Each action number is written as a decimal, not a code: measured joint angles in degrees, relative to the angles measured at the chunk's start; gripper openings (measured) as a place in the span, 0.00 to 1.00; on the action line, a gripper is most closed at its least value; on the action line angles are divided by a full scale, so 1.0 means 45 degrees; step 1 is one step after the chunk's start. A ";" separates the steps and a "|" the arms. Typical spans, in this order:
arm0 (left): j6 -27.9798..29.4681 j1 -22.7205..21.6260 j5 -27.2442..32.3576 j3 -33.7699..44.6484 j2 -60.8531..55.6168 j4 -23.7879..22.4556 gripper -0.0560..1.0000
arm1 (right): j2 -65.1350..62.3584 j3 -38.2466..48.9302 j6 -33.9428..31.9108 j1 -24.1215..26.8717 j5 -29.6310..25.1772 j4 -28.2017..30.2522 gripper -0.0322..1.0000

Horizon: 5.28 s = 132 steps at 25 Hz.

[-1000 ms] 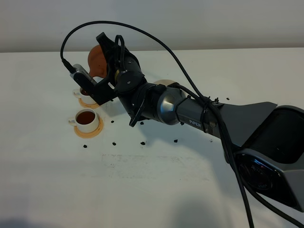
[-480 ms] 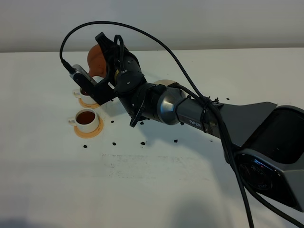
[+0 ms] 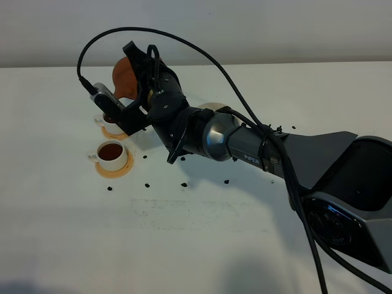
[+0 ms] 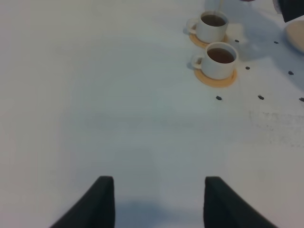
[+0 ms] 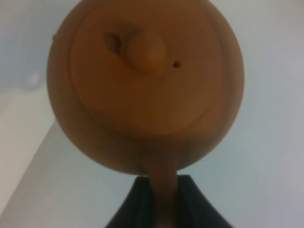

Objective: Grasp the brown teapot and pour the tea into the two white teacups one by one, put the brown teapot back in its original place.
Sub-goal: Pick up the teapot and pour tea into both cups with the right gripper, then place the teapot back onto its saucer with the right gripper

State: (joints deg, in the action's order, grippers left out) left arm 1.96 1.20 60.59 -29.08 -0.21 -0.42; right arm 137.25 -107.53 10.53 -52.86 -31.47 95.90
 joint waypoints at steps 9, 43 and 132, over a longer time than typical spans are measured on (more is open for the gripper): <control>0.0000 0.0000 0.0000 0.0000 0.0000 0.0000 0.48 | 0.0000 0.0000 -0.0880 0.0000 0.0015 -0.1897 0.11; 0.0000 0.0000 0.0000 0.0000 0.0000 0.0000 0.48 | -0.1689 -0.0693 -0.0359 0.2247 -0.1581 -2.0180 0.11; 0.0000 0.0000 0.0000 0.0000 0.0000 0.0000 0.48 | -0.2648 0.4464 -0.1077 0.4208 0.1225 -2.2632 0.11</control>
State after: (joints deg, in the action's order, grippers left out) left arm 1.96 1.20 60.59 -29.08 -0.21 -0.42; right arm 125.33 -87.44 5.68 -33.93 -25.96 -5.94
